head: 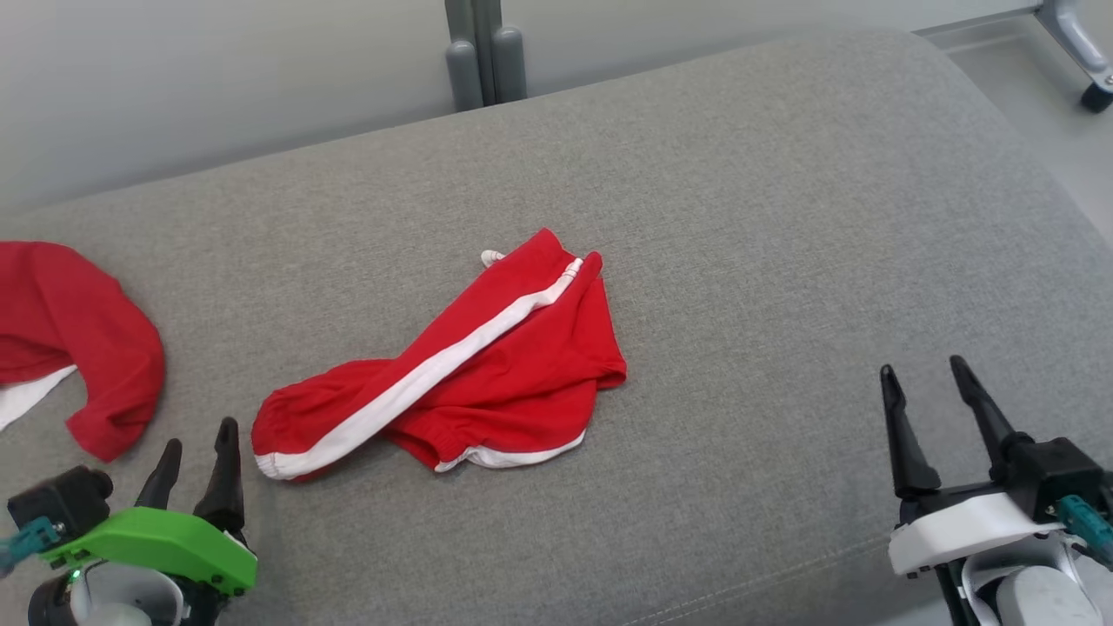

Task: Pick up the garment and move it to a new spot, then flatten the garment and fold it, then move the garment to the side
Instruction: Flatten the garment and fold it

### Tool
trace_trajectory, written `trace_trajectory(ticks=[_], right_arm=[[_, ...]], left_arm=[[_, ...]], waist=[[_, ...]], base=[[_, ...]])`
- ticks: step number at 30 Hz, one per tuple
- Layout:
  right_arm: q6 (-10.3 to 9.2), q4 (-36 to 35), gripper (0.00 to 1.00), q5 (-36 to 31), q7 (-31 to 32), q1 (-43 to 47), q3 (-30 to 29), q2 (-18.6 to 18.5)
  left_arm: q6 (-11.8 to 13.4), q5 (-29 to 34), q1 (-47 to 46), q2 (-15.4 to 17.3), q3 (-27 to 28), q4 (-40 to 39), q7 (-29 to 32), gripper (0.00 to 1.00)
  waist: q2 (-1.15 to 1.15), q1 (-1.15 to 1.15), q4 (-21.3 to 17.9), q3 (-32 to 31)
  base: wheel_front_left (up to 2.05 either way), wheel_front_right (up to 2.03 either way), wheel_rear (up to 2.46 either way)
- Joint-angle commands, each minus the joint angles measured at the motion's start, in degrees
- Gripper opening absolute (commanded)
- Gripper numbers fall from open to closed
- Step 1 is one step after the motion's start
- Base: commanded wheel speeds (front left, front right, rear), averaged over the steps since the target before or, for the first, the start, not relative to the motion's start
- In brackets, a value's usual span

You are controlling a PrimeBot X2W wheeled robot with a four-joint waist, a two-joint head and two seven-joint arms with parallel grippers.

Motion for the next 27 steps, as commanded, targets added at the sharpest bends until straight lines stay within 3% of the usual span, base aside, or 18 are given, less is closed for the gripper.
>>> trace_trajectory(ticks=[1, 8, 13, 18, 27], right_arm=[[-0.02, -0.62, 1.0, -0.51, -0.18, 0.58, -0.57, -0.86], [-0.02, -2.49, 1.0, -0.92, -0.19, 1.37, -3.0, -3.22], [-0.02, -3.07, 1.0, -1.03, -0.19, 1.68, -4.12, -3.16], [-0.02, -2.26, 1.0, -1.74, -0.18, 2.47, -3.57, -3.04], [-0.02, -1.41, 1.0, -3.51, -0.18, 3.61, -4.49, -1.47]], left_arm=[[-0.02, 1.67, 1.37, 0.55, -0.2, -1.47, -1.21, 1.0], [0.72, 10.95, 5.96, 0.23, 0.35, -7.08, -3.67, 1.0], [0.44, 18.9, 10.79, -2.08, 6.33, -10.07, -3.71, 1.0], [-2.97, 26.01, 14.88, -3.42, 9.04, -9.73, -3.69, 1.0], [-7.32, 32.63, 19.78, -7.58, 14.9, -7.77, -3.7, 1.0]], waist=[[0.0, 0.0, 1.84, -1.62], [0.0, 0.0, 5.94, -3.74], [0.0, 0.0, 8.22, -4.23], [0.0, 0.0, 9.72, -5.04], [0.0, 0.0, 10.93, -5.79]], base=[[0.0, 0.0, 0.0], [0.0, 0.0, 0.0], [0.0, 0.0, 0.0], [0.0, 0.0, 0.0], [0.0, 0.0, 0.0]])
